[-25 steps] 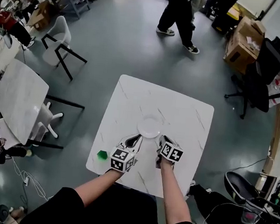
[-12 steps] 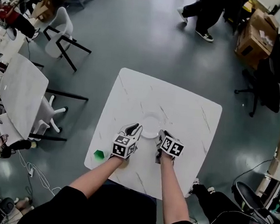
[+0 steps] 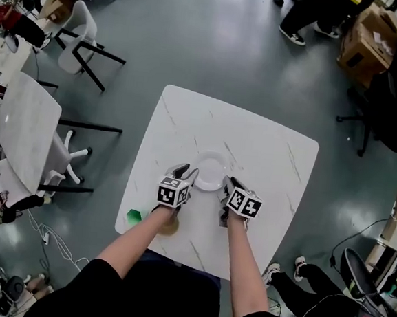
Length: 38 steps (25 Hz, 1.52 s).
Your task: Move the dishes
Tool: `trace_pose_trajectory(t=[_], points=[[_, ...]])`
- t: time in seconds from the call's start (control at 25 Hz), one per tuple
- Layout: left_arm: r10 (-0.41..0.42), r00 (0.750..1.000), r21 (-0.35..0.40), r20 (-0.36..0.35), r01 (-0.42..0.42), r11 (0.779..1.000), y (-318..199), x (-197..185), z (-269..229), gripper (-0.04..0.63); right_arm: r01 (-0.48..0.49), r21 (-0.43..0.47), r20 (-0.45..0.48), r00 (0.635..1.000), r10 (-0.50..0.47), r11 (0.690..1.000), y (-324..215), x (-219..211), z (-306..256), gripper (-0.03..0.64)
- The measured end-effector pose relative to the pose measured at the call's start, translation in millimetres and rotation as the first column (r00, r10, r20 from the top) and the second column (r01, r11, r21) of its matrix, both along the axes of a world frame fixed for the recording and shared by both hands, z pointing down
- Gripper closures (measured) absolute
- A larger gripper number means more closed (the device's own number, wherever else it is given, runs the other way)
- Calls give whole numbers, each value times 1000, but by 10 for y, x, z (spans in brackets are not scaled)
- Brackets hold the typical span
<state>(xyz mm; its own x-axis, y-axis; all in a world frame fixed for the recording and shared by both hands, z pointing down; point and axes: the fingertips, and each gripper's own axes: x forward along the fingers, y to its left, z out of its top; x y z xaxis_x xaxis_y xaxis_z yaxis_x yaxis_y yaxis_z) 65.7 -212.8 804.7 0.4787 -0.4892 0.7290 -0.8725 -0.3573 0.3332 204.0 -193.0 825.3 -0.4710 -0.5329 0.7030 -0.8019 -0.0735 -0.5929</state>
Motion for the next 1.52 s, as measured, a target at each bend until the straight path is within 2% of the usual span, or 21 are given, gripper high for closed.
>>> trace_pose_trajectory(t=[0.2, 0.48, 0.64, 0.8, 1.04, 1.12, 1.28, 1.4, 1.52], points=[[-12, 1000, -56, 13, 13, 998, 15, -36, 163, 444, -1, -7, 69, 998, 2, 1000, -6, -66, 2, 498], [-4, 1000, -68, 9, 4, 998, -4, -38, 268, 439, 47, 10, 9, 999, -47, 999, -63, -117, 50, 507], [-31, 999, -89, -17, 30, 996, -20, -48, 254, 440, 30, -3, 29, 999, -30, 1000, -89, -133, 46, 515], [-5, 1000, -119, -17, 3, 993, -5, -28, 231, 442, 8, -16, 25, 1000, -7, 1000, -48, -95, 48, 548], [25, 1000, -103, -15, -26, 994, 69, 17, 142, 463, -10, -11, -34, 999, 10, 1000, 110, -32, 0, 552], [30, 1000, -74, 0, -30, 997, 77, 7, 68, 512, -31, -10, -31, 999, 30, 999, 166, -16, -48, 552], [60, 998, -28, 23, -59, 998, 99, 43, -104, 518, -47, 2, -32, 998, 47, 999, 286, 2, -178, 555], [81, 997, -36, 14, -80, 996, 188, 90, -230, 520, -60, 16, -44, 997, 61, 998, 414, 39, -315, 555], [98, 995, -62, -30, -100, 993, 342, 168, -396, 520, -90, 39, -55, 994, 92, 995, 586, 118, -516, 555]])
